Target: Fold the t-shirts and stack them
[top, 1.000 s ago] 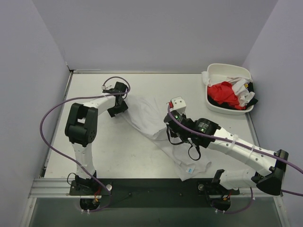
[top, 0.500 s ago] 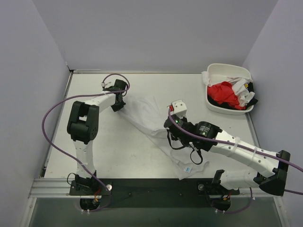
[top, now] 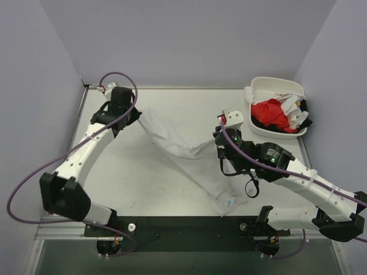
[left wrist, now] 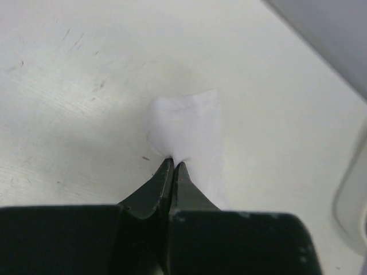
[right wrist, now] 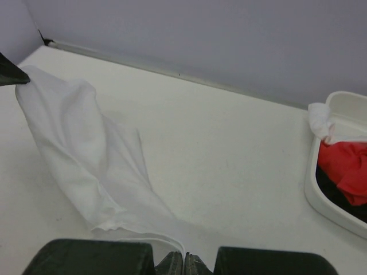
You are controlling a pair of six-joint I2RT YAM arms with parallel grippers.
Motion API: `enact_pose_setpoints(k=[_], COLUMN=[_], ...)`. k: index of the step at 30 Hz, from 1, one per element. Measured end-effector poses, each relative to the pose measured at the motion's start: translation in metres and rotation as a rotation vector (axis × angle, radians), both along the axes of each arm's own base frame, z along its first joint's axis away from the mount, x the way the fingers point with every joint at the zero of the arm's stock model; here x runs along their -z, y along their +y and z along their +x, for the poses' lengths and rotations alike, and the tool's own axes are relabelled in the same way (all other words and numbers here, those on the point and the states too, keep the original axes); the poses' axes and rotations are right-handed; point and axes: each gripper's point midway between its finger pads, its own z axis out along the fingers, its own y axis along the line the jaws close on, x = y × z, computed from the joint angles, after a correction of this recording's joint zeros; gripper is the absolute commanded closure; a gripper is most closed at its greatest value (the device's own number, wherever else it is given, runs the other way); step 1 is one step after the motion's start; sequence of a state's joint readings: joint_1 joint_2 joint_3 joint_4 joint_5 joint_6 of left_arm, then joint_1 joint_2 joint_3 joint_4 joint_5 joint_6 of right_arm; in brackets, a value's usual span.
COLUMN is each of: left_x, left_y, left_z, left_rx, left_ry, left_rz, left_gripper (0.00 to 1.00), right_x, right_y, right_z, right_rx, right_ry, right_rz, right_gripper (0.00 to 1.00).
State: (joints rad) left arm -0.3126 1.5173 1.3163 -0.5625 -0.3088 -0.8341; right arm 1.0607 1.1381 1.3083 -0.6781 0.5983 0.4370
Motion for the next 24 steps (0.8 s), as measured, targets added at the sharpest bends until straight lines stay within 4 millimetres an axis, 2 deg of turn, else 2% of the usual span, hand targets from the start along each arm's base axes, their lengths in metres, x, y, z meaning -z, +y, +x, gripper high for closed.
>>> enact_pose_setpoints(k=[4,7,9,13,17,21,24], left_x=[-0.125,-0.192,-0.221,-0.261,-0.294,-0.328,-0.362], left_y=[-0.001,-0.002,-0.003,-0.007,-0.013,-0.019,-0.026], left_z=[-0.027,-0.050,-0.067,-0.100,-0.145,-0.199,-0.245], left_rx=[0.052,0.109,0.158,0.277,0.418,0.561,0.691], left_ry=[-0.265,-0.405,-0.469,-0.550,-0.660,-0.794,-0.931], left_rz=[-0.082,-0.119,-0.129,-0.124,-0.130,-0.152,-0.180], left_gripper=[1.00,1.00,1.00,1.00,1.00,1.00,1.00], right_x=[-0.056,-0.098,-0.129,-0.183,-0.212,-0.240,-0.267], right_y=[-0.004,-0.006,-0.007,-0.011,-0.020,-0.028,-0.033], right_z=[0.001,-0.002,-0.008,-0.028,-0.054,-0.086,-0.112], right_rx=[-0.032,-0.062,-0.099,-0.198,-0.324,-0.472,-0.603], right_ry=[-0.089,-0.148,-0.184,-0.248,-0.277,-0.311,-0.349], right_rz=[0.080,0.154,0.211,0.337,0.425,0.507,0.574], right_gripper=[1.00,1.00,1.00,1.00,1.00,1.00,1.00])
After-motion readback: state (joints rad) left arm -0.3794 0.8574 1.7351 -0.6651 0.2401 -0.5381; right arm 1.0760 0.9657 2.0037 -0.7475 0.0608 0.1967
